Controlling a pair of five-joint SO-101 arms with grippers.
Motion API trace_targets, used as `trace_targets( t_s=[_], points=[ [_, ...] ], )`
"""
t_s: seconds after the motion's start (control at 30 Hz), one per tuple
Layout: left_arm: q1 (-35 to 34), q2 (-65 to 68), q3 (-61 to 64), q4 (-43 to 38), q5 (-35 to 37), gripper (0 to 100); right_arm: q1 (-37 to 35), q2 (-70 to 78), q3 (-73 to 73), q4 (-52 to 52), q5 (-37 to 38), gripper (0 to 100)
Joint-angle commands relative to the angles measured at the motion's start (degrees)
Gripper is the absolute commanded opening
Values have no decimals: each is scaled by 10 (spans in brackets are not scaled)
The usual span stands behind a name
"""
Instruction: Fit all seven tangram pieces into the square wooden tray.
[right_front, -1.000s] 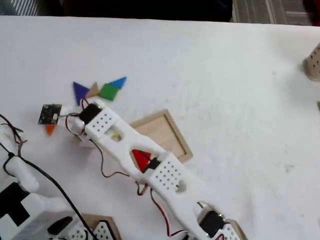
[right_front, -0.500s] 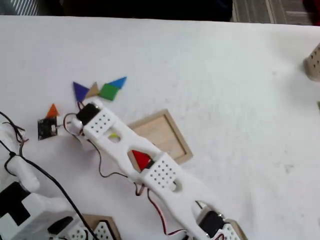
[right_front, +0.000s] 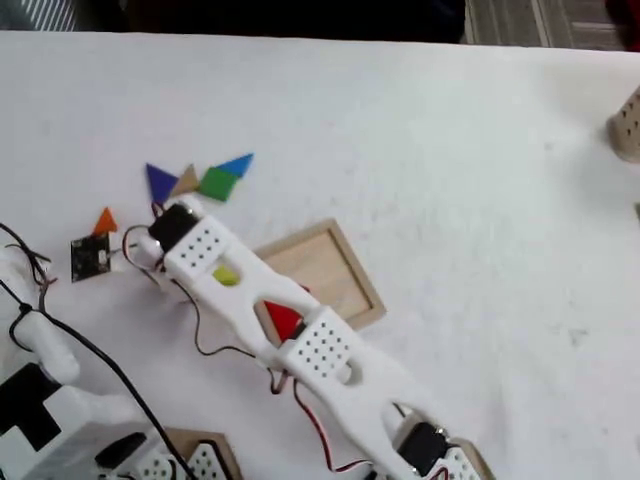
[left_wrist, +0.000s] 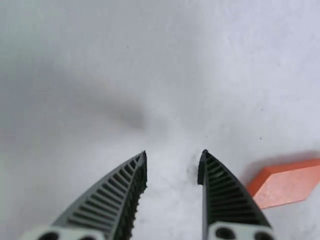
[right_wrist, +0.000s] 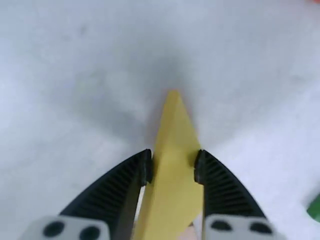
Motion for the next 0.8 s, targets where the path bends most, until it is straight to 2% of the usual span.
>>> trace_targets(
  t_s=[0.0,0.17,0.53,0.77],
  points=[
    [8,-23,-3,-5,2,180,5,1,8,24,-23,100],
    [8,-23,-3,-5,2,180,9,1,4,22,-42,39],
    [8,-26,5,-5,2,180,12,1,4,22,-43,18],
    [8,-26,5,-5,2,180,41,0,2,22,-52,19]
  ],
)
